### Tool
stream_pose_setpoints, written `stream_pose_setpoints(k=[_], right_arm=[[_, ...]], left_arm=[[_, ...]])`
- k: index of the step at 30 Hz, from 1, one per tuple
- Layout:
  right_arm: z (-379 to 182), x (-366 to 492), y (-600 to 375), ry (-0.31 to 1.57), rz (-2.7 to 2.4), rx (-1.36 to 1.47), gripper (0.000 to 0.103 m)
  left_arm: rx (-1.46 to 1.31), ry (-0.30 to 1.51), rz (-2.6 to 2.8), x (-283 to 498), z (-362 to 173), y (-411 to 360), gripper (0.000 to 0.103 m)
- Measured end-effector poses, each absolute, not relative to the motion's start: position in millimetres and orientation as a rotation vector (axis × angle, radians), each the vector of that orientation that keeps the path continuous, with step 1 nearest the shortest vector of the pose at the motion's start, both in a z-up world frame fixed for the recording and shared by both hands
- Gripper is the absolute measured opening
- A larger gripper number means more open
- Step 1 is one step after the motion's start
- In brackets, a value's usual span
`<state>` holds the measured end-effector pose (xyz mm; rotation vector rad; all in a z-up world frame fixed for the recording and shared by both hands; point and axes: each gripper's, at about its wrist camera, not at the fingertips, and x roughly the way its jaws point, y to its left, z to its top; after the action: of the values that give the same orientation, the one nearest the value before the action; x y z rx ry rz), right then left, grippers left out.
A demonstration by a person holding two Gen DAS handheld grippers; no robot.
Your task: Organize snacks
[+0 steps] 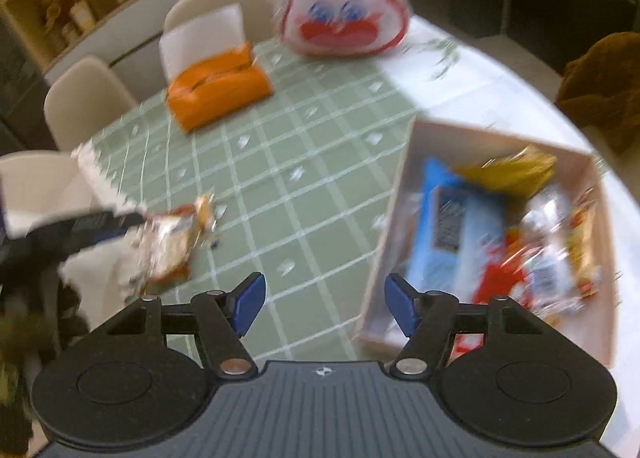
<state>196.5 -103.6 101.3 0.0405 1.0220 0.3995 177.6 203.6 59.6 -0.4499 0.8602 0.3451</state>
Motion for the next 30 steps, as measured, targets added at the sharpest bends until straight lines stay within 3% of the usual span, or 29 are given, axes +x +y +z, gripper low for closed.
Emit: stream_pose_setpoints(k=[9,16,22,23,24,30], right_arm=[[93,238,-44,1.061,0.452,0.026,0.067],[56,274,47,1.023,0.523,-0.162,0.065],[26,285,78,1.043,0.545,-0.226,0.045],[27,283,79,1.032,0.553,-0.250,0.032],[27,281,79,1.033,0.561,-0.272,0.027],[36,264,47,1.067,0.568,-0.220,0.020]], left_arm=[[-0.346,0.885,0.214,163,37,180,0.047],[-0.363,0.894,0.167,149,36,183,0.049],[-0.391,0.916,0.165,153,34,189,0.055],[-0.395,0.914,0.165,152,34,190,0.055],[-0.399,0.912,0.164,152,33,190,0.055],[-0.404,0.904,0.144,151,32,190,0.054]])
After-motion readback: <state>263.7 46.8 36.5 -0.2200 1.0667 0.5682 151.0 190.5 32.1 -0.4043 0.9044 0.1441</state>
